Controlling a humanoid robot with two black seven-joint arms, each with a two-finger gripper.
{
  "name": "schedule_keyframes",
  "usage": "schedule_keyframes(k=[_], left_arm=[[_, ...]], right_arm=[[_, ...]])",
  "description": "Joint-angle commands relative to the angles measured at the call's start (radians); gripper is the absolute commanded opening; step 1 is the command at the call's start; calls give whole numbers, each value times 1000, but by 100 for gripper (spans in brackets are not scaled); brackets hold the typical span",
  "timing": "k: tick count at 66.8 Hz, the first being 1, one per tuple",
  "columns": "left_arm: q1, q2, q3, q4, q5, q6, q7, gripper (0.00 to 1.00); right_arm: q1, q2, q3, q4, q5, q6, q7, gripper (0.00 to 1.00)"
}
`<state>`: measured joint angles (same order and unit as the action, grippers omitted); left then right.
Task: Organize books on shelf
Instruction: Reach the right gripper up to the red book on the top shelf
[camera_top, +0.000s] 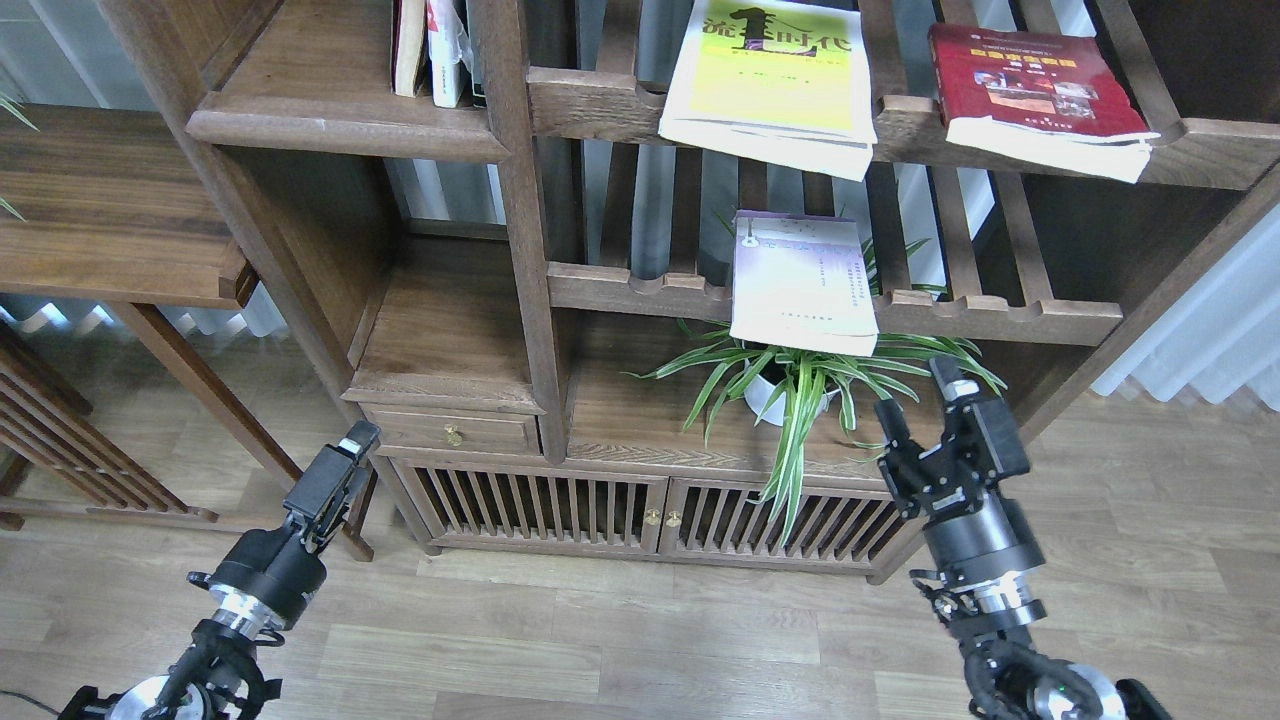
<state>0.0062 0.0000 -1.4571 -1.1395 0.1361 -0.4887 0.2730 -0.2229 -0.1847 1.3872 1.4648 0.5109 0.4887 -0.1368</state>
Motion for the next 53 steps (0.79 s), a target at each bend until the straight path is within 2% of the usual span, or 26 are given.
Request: schedule_keyframes(k=[1,7,31,46,53], left_arm=[[-3,0,0,1,0,0,0,100],[-9,0,0,15,0,0,0,100],[-46,0,-5,32,2,0,0,100],[-46,0,-6,37,2,0,-2,100],[-46,0,-6,44,0,0,-2,100]], right_arm=[[37,-21,41,5,1,0,0,98],[83,-41,64,34,3,-2,0,98],[253,-44,70,42,1,-131,10,98],[318,-45,139,-3,0,-223,10,98],[341,-75,162,-32,-2,-229,10,98]])
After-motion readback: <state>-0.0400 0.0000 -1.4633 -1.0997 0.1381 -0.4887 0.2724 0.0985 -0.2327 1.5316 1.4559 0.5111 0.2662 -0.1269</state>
